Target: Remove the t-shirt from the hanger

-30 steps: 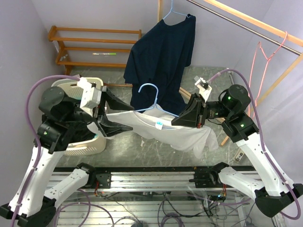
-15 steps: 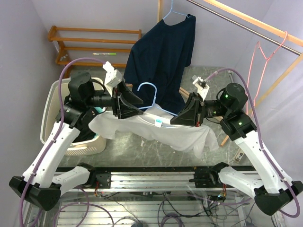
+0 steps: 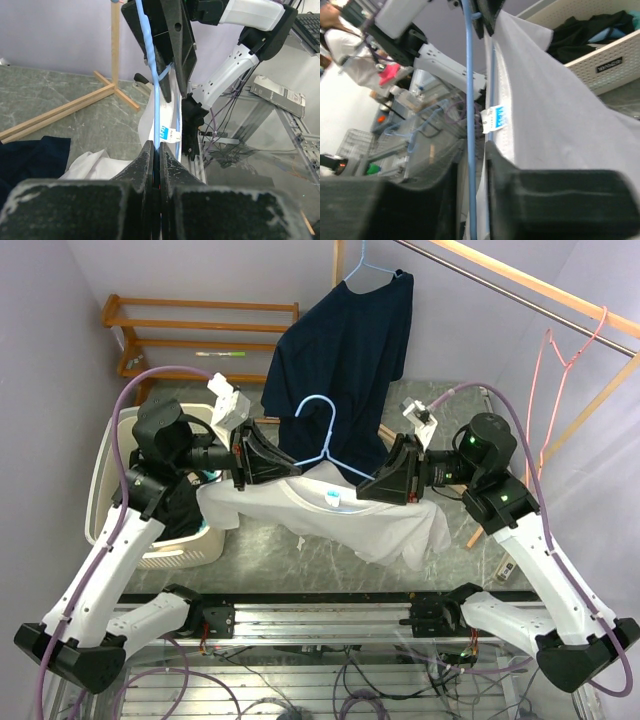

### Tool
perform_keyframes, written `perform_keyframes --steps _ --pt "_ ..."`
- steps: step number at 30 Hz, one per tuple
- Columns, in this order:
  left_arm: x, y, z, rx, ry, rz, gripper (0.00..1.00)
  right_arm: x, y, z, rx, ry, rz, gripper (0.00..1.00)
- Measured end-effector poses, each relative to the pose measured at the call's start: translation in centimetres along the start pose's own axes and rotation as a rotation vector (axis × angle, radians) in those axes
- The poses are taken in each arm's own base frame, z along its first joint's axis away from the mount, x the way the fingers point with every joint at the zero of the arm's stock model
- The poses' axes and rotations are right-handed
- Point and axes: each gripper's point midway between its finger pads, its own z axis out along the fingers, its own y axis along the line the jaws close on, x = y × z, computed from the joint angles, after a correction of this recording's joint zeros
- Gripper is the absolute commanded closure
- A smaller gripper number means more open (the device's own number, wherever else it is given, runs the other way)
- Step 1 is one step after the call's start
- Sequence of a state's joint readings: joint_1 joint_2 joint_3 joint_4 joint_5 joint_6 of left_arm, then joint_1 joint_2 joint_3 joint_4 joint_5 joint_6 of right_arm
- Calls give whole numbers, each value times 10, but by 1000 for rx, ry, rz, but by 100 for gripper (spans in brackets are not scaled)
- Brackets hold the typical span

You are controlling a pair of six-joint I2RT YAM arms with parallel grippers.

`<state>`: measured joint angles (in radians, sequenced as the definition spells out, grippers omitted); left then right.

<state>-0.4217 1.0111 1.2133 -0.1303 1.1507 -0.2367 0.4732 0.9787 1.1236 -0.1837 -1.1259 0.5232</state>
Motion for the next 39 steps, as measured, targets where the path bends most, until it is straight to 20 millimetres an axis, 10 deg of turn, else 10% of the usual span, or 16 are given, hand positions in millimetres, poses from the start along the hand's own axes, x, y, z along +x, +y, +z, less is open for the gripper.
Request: perform_keyframes --steps 3,14,27,35,39 --pt "4 1 -2 -20 12 13 93 2 -8 0 50 -1 0 51" --pt "-6 -16 -21 -127 25 97 93 11 -52 -38 500 -62 -38 49" --pt "-31 -46 -34 -150 -10 167 93 34 -49 -57 573 -50 -77 45" --pt "-35 -50 -35 -148 -21 177 93 32 -20 -60 498 -75 -162 76" --pt "-35 -52 -36 -147 -22 181 93 39 -23 -59 492 -44 -141 61"
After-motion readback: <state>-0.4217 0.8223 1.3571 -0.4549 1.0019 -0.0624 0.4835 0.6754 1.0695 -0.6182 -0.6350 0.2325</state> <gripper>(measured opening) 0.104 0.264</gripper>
